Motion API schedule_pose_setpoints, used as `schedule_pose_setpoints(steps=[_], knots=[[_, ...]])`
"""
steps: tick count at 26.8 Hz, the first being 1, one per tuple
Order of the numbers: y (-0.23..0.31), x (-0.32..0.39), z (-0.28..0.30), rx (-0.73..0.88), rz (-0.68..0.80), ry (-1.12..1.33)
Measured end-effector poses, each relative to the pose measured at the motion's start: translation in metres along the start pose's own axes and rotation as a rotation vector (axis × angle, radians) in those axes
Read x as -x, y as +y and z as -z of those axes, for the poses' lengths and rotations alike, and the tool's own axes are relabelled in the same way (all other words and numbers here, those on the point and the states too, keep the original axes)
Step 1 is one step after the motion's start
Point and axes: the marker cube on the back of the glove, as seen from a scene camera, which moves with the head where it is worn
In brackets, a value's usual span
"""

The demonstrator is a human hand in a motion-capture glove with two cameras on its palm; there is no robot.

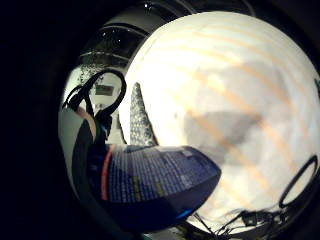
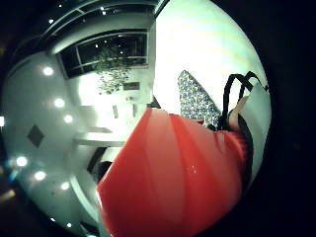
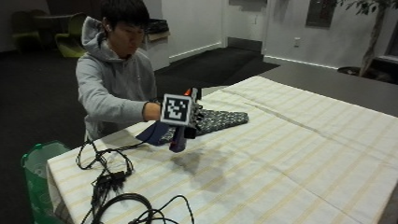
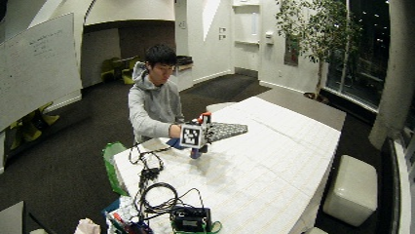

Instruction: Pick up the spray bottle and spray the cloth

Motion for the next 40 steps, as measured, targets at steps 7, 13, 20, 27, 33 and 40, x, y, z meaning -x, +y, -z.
schedule_pose_setpoints(steps=[7,13,20,27,33,40], knots=[[0.007,0.084,-0.025,0.109,-0.042,0.555],[0.005,0.093,-0.079,0.25,-0.154,0.878],[0.01,0.071,-0.132,0.352,-0.221,0.999],[0.013,0.104,-0.121,0.307,-0.208,1.024],[0.01,0.118,-0.116,0.274,-0.223,1.024],[0.006,0.095,-0.15,0.343,-0.205,1.008]])
